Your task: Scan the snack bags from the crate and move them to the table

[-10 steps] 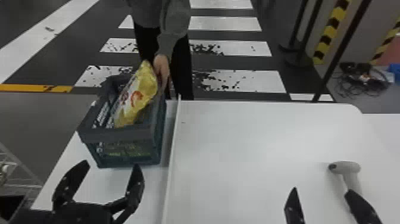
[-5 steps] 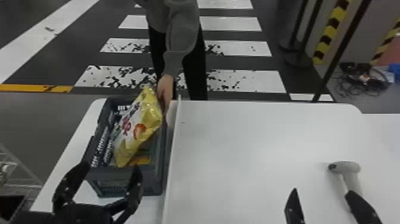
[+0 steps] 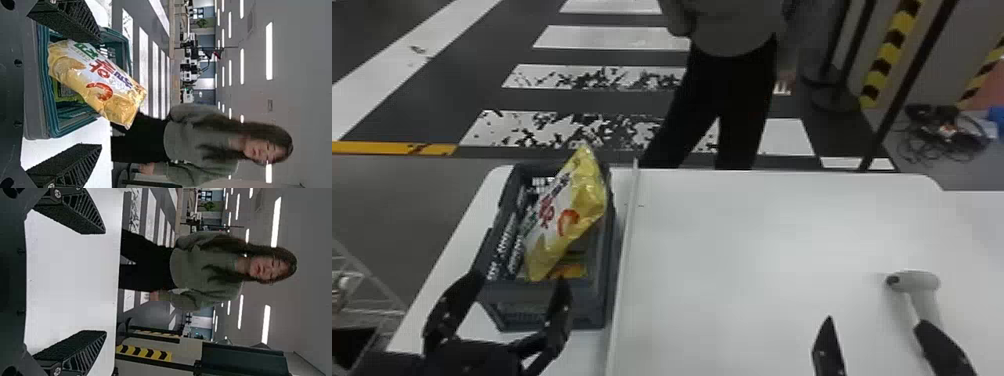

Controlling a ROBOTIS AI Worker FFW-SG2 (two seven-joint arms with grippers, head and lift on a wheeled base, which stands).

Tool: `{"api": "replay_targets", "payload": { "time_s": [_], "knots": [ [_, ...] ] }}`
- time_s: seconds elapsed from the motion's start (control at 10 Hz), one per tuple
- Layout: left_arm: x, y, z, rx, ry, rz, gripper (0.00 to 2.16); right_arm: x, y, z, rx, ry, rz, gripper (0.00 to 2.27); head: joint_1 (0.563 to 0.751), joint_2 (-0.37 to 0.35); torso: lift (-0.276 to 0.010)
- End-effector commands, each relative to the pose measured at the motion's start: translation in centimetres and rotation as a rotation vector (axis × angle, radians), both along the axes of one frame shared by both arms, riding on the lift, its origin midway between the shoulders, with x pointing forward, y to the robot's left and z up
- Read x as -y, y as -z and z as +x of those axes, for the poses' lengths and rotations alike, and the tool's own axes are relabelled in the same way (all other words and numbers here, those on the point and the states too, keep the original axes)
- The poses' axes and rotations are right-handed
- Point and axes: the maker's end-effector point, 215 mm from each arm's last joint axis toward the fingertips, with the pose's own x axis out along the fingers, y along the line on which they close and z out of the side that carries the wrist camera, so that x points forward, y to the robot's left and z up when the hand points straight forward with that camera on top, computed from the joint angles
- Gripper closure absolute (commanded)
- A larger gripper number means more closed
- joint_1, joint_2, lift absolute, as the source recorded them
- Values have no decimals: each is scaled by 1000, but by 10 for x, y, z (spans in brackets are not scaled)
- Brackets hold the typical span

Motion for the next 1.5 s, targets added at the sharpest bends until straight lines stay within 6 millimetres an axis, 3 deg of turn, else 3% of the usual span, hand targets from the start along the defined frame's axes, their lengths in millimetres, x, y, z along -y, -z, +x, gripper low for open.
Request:
{"api": "replay_targets", "payload": {
  "time_s": [0.0, 0.3, 0.6, 1.1, 1.4],
  "knots": [
    [-2, 1, 3, -2, 2, -9, 33, 0, 0, 0, 0, 0, 0, 83, 695, 26, -95],
    [-21, -13, 18, 29, 10, -23, 33, -1, 3, -1, -8, -1, 0, 83, 695, 36, -95],
    [-27, -22, 36, 65, 49, -27, 33, -3, 4, -3, -10, -6, -9, 83, 695, 61, -95],
    [-51, -22, 69, 105, 82, -53, 33, -13, 20, 3, -62, -48, -45, 83, 695, 91, -95],
    [-48, -7, 103, 29, 85, -64, 49, -16, 27, 2, -84, -65, -63, 83, 695, 125, -95]
  ]
}}
